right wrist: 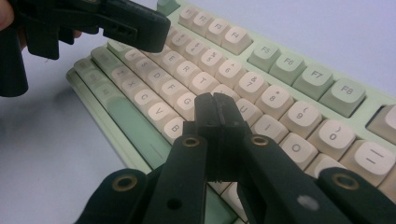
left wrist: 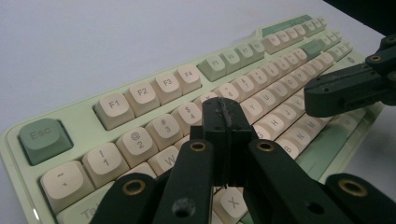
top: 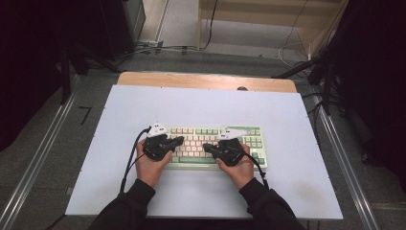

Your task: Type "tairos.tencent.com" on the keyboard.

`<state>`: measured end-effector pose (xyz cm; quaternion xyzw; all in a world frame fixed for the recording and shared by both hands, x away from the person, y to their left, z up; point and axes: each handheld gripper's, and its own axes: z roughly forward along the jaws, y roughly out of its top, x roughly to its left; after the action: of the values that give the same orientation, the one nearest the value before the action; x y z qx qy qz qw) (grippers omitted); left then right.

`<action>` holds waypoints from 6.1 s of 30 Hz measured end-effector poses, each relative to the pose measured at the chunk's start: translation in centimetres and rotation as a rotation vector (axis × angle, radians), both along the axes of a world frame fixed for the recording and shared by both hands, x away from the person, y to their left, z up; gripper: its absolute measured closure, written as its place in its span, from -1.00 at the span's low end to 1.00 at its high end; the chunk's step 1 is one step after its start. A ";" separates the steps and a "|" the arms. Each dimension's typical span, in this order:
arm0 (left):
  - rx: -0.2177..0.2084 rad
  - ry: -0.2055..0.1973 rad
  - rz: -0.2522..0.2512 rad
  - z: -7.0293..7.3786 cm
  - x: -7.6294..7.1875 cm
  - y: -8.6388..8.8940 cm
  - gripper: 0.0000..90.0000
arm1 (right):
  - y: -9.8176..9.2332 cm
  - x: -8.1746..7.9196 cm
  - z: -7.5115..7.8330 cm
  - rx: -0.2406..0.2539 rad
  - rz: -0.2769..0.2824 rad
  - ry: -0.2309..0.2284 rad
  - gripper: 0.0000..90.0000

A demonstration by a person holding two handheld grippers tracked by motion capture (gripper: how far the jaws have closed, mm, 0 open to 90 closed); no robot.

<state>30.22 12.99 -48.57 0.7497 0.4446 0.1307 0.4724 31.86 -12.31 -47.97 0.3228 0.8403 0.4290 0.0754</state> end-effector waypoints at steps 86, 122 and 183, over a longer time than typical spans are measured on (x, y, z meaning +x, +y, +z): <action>0.011 0.028 -0.067 -0.6 -1.5 -1.1 1.00 | -0.3 0.0 0.1 0.004 -0.006 -0.004 0.96; 0.004 0.007 0.021 -0.3 0.2 0.3 1.00 | -0.1 -0.2 0.0 -0.004 0.004 -0.003 0.96; 0.039 0.021 0.033 -1.0 0.8 -0.3 1.00 | 0.0 -0.2 -0.2 -0.007 0.007 -0.001 0.96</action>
<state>31.06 12.73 -49.54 0.7527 0.4593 0.1394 0.4507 31.63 -12.30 -48.20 0.3193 0.8429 0.4265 0.0752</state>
